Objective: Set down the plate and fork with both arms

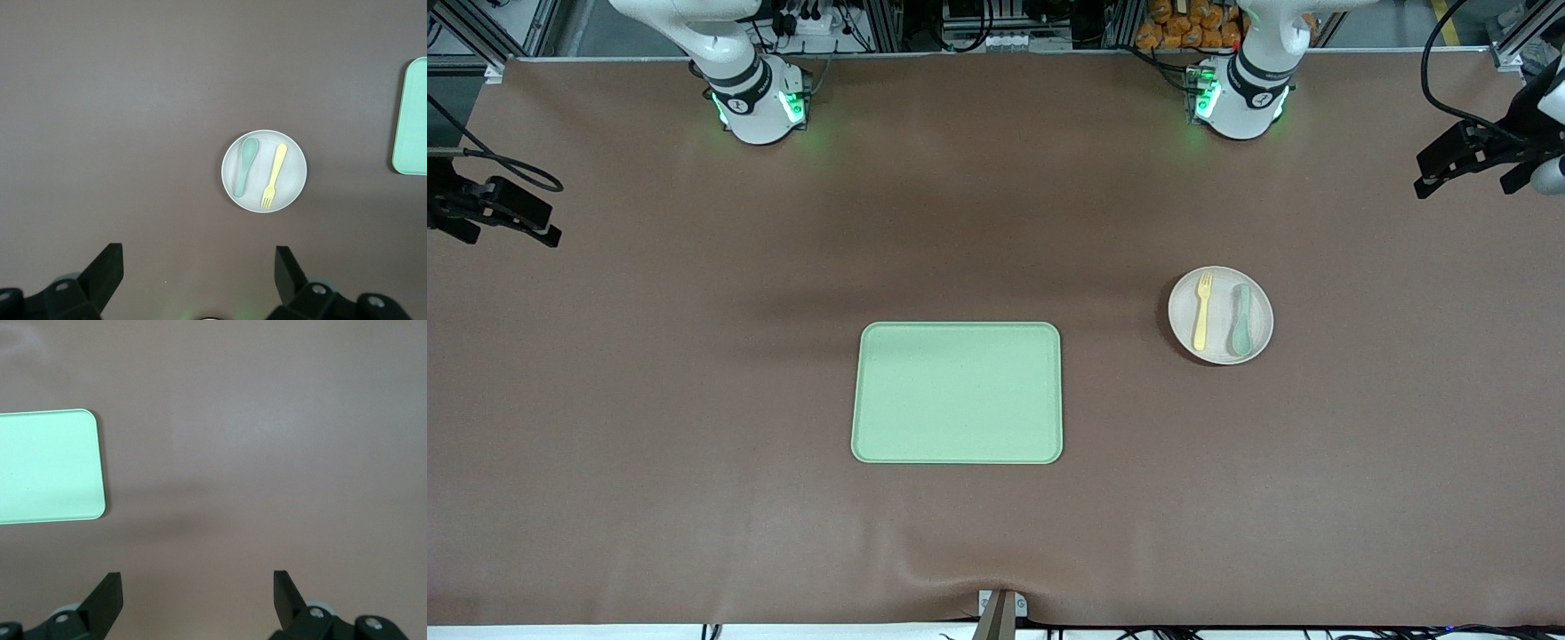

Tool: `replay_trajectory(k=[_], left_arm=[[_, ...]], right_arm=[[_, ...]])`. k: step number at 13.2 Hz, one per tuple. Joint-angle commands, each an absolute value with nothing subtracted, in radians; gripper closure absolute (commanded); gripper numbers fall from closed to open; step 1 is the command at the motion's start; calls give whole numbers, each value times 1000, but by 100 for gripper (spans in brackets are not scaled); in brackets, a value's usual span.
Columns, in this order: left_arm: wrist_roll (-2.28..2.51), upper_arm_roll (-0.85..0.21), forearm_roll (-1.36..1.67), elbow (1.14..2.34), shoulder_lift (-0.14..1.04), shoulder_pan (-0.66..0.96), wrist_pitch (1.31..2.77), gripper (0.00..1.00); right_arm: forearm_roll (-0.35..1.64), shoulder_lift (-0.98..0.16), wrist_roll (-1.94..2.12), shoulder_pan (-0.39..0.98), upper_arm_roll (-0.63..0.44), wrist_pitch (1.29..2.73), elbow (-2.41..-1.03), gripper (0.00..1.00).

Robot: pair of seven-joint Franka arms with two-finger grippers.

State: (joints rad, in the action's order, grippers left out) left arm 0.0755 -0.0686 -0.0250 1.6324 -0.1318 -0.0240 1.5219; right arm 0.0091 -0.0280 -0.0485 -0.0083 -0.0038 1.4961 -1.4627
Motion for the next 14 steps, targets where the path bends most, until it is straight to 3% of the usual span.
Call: replay_trajectory(k=[1,14], left_arm=[[63,-74,-26,1606,-127,-34,1494,0],[52,-74,-29,1601,-115,-34,1483,0]], right_arm=[[15,-29,-63,-17,3,1493,-1453,0],[15,-29,-63,-17,3,1494,-1453,0]])
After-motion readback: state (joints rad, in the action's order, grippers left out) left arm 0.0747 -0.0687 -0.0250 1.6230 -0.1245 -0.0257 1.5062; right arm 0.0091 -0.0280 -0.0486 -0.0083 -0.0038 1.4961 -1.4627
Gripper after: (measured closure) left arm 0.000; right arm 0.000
